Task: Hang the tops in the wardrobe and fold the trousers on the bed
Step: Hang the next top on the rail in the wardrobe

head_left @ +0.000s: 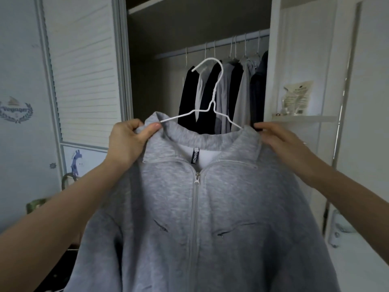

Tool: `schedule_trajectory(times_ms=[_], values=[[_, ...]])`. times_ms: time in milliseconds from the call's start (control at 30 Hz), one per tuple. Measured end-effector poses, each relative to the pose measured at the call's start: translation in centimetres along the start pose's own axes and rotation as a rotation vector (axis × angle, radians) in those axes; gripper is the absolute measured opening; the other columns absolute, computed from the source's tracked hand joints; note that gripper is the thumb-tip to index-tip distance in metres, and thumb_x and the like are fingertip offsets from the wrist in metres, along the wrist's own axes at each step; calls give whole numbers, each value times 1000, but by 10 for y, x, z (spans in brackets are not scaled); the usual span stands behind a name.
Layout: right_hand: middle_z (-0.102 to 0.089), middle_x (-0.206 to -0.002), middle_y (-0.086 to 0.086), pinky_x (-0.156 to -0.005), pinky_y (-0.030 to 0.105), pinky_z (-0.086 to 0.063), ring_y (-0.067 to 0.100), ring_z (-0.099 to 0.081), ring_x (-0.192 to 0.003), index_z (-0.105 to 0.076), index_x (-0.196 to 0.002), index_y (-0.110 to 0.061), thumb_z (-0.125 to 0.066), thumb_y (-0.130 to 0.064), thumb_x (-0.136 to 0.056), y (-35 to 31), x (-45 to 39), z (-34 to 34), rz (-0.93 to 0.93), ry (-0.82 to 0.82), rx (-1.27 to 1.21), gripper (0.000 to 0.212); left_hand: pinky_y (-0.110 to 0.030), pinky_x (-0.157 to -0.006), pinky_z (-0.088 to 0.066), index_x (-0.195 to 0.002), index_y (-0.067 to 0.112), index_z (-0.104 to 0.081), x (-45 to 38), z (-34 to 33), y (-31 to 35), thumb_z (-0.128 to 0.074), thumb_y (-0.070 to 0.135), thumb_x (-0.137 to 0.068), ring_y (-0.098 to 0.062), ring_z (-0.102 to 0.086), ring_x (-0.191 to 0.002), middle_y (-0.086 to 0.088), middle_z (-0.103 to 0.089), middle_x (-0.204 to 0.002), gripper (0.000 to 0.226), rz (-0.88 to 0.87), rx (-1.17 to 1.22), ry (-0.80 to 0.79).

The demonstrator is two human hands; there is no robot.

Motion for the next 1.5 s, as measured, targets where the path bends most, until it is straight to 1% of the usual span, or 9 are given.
schedule_trajectory(times_ms=[133,467,733,833,1033,1167,1267,1433,1500], values=[[-67,-92,12,-68,23,-44,15,-62,-79,-69,-90,-2,-50,-36,-95,16,1,-7,-129,-128,167,40,-31,-54,-44,-63,9,-59,-12,-11,-6,-71,55,-77,-11,-45,-51,-8,-56,-57,49,-21,2,-64],[-74,-93,6,-60,22,-55,17,-71,-80,-74,-96,-10,-65,-28,-81,-23,-29,-34,-212,-131,-625,25,-35,-66,-46,-91,8,-63,-89,-48,-14,-53,52,-93,-26,-59,-74,-11,-64,-77,45,-21,-187,-213],[-67,-66,0,-56,20,-50,9,-63,-60,-69,-68,-13,-56,-18,-95,-67,-97,-72,-99,-43,-663,30,-33,-95,-39,-125,6,-61,-152,-87,-33,-32,41,-104,-32,-55,-111,-16,-60,-114,50,243,-48,-210],[-64,-54,-8,-51,19,-46,3,-61,-52,-67,-47,-23,-55,-19,-96,-67,-120,-89,-99,-39,-632,51,-38,-98,-44,-126,9,-59,-172,-95,-56,-36,47,-102,-29,-57,-105,-14,-61,-115,51,319,87,-193],[-66,-79,5,-71,31,-52,18,-63,-76,-66,-77,-10,-52,-23,-97,-58,-173,-130,-128,69,-552,28,-37,-91,-48,-126,11,-61,-210,-118,-102,-50,51,-95,-25,-60,-100,-10,-62,-117,51,375,225,-215],[-59,-72,5,-66,25,-51,16,-58,-66,-60,-80,-8,-50,-22,-98,-51,-218,-141,-176,222,-494,25,-43,-96,-50,-126,17,-58,-224,-160,-105,-52,44,-97,-25,-61,-106,-11,-62,-122,40,254,187,-521],[-44,-60,1,-38,9,-36,10,-41,-49,-46,-66,-14,-48,-18,-97,-49,-246,-137,-135,296,-330,31,-41,-99,-49,-126,16,-55,-232,-204,-99,-51,37,-99,-23,-60,-106,-7,-62,-117,35,171,255,-739],[-40,-60,0,-36,13,-33,10,-37,-49,-40,-63,-15,-45,-19,-96,-39,-272,-129,-117,392,-191,34,-22,-66,-51,-95,24,-62,-245,-266,-90,-44,26,-102,-10,-60,-76,1,-65,-91,20,236,486,-804],[-39,-59,0,-40,15,-33,10,-36,-49,-39,-62,-14,-43,-18,-97,-39,-282,-128,-92,447,-133,35,-23,-63,-51,-120,24,-60,-258,-285,-87,-44,32,-102,-7,-61,-73,-4,-66,-106,25,229,591,-784]])
Point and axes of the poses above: each hand's wrist, its own x-axis away from the middle knuckle, its own z-axis out of the back of the hand, y = z × x, the point moved 8 cm from there along -x, towards the middle knuckle
